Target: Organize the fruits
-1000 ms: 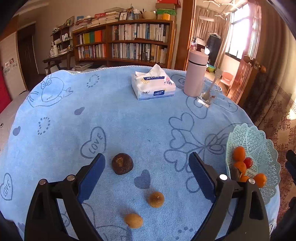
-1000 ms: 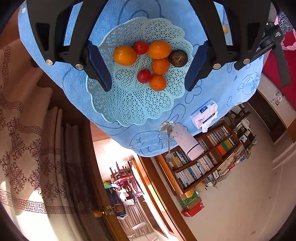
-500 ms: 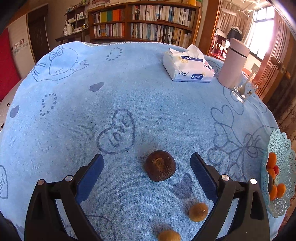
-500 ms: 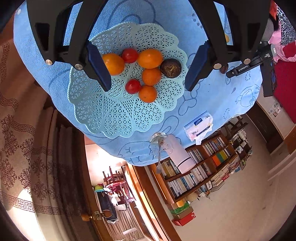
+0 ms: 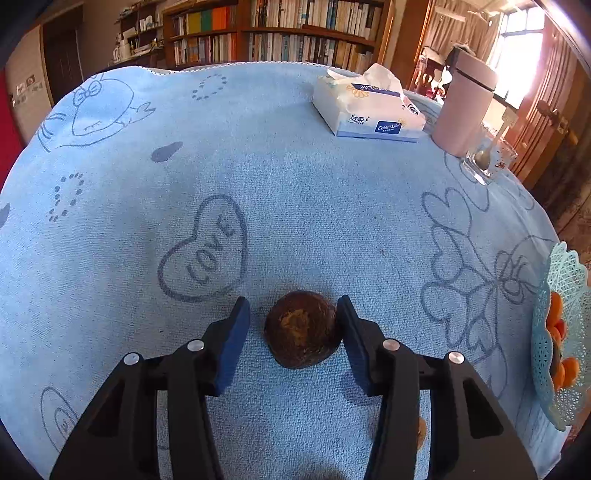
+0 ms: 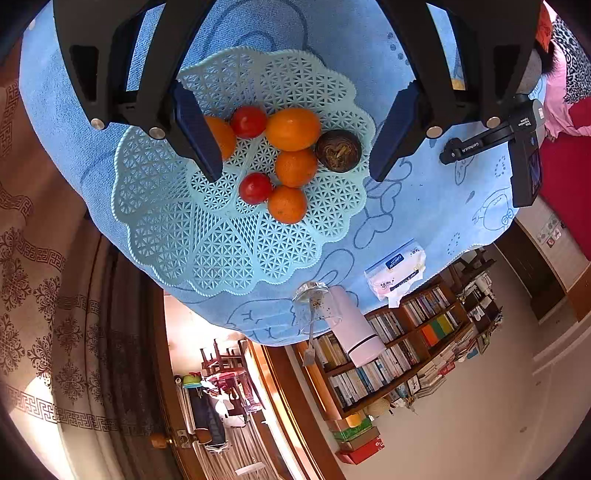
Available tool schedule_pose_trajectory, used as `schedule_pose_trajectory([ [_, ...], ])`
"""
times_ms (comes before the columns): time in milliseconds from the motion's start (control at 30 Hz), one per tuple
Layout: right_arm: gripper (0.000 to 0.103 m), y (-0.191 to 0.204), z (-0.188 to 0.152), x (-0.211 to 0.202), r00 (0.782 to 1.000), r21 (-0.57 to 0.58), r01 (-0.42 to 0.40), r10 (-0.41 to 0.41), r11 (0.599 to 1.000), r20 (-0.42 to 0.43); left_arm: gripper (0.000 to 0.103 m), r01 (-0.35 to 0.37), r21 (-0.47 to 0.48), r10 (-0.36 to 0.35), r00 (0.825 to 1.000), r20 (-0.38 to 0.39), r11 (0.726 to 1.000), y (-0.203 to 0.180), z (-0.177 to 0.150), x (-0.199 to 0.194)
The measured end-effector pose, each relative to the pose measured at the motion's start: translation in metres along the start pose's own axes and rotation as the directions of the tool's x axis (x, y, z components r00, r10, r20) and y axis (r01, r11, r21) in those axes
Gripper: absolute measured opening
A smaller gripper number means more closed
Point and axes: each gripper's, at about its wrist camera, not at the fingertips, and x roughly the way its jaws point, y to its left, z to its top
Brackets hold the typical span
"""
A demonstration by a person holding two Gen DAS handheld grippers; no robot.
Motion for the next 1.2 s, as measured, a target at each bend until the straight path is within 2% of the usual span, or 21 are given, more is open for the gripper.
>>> schedule_pose_trajectory([
  [33, 0.083, 0.002, -0.002, 0.002, 1.000, -0.006, 0.000, 0.000, 1.000, -0.005, 0.039, 0.011, -0.004, -0.011, 1.000, 0.013, 1.000, 0.001, -0.001, -0.004],
  [167, 0.083, 0.013, -0.009, 0.007, 1.000, -0.039, -0.010, 0.009, 0.999, -0.025, 0.037, -0.026, 0.009, 0.025, 0.996, 0.090, 1.000, 0.004, -0.010, -0.023],
  [267, 0.083, 0.027, -0.017, 0.010, 0.999, -0.073, -0.034, 0.030, 0.997, -0.045, 0.034, -0.006, -0.016, 0.008, 0.994, 0.112, 1.000, 0.014, -0.012, -0.034],
  [433, 0.083, 0.061, -0.034, 0.013, 0.991, -0.166, -0.109, 0.094, 0.980, -0.096, 0.034, 0.014, -0.068, -0.003, 0.988, 0.153, 0.998, 0.034, -0.013, -0.054],
  [633, 0.083, 0.099, -0.053, 0.025, 0.964, -0.211, -0.224, 0.184, 0.951, -0.193, 0.034, 0.035, -0.084, -0.021, 0.987, 0.161, 0.996, 0.047, -0.018, -0.061],
  [833, 0.082, 0.139, -0.075, 0.045, 0.917, -0.250, -0.320, 0.233, 0.914, -0.324, 0.039, 0.046, -0.130, -0.027, 0.990, 0.142, 0.990, 0.057, -0.020, -0.060],
  [900, 0.079, 0.154, -0.083, 0.051, 0.907, -0.282, -0.338, 0.231, 0.898, -0.351, 0.049, 0.046, -0.136, -0.025, 0.988, 0.153, 0.990, 0.058, -0.020, -0.063],
  [1067, 0.056, 0.183, -0.097, 0.072, 0.888, -0.346, -0.360, 0.205, 0.866, -0.413, 0.056, 0.052, -0.155, -0.027, 0.987, 0.160, 0.987, 0.063, -0.022, -0.065],
  [1200, 0.044, 0.197, -0.102, 0.089, 0.881, -0.370, -0.362, 0.185, 0.855, -0.435, 0.057, 0.057, -0.181, -0.030, 0.988, 0.149, 0.982, 0.071, -0.023, -0.062],
])
